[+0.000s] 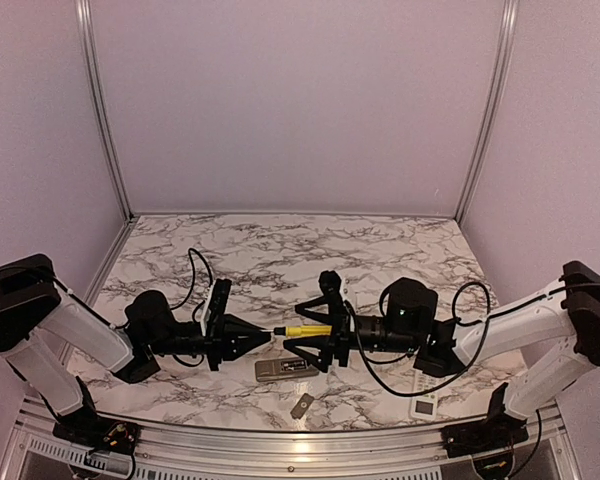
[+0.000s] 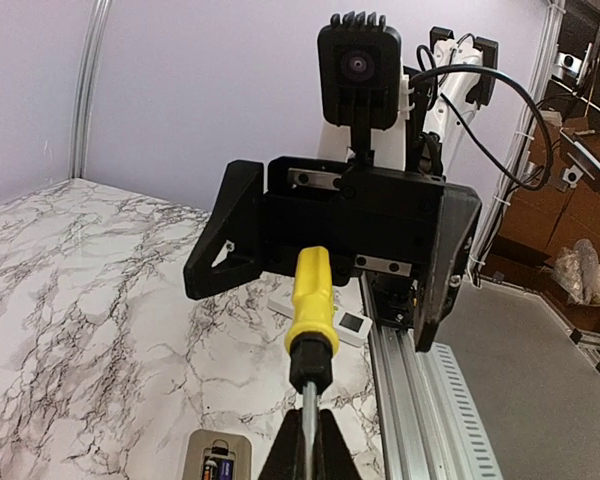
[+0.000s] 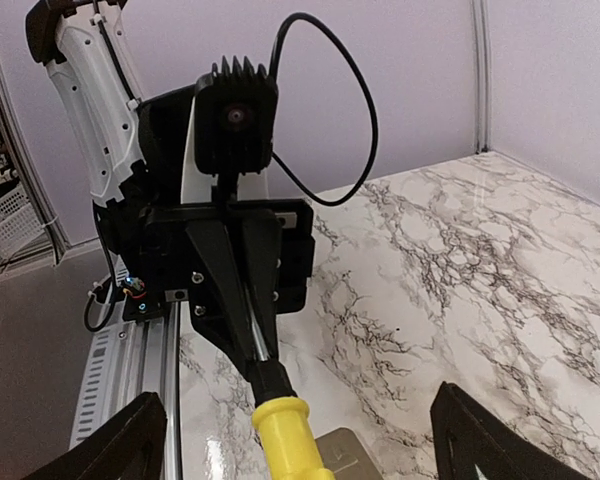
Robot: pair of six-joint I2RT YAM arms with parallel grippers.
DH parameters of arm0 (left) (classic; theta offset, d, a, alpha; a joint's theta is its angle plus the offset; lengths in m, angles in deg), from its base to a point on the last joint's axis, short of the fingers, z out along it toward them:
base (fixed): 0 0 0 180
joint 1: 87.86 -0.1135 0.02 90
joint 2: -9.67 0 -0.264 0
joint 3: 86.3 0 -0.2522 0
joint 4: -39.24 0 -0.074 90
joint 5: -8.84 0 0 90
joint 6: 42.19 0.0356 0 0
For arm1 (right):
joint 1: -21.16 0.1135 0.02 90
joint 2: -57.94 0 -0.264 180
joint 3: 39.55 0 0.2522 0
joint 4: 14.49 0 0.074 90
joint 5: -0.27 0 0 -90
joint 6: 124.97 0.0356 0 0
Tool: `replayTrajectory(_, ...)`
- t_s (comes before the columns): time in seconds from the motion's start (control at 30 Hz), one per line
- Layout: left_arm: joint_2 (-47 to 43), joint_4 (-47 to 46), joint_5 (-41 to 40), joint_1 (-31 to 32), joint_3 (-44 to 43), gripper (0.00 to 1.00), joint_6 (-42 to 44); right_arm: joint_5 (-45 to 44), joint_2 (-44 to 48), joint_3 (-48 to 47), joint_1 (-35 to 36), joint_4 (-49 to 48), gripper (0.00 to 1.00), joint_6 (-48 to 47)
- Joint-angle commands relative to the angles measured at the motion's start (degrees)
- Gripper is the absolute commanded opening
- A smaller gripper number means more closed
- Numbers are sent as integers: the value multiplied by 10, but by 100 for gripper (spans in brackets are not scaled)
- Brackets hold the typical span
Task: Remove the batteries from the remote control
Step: Pass from the left arm to the right
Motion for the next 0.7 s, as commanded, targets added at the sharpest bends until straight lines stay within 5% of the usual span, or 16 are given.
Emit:
replayTrajectory(0.0,-11,-125,24,0,-22,0,-5,38,14,-13,-7,33,88,-13)
replayTrajectory(0.23,-31,-117,40,0,-19,0,-6,84,14,-21,-10,39,76,-19)
replayTrajectory(0.5,-50,-115,54,1,-13,0,-9,106,25,-25,-14,32,80,-20)
replayTrajectory(0.67,-52,-122,59,2,-13,0,-11,134,21,-35,-14,21,74,-15)
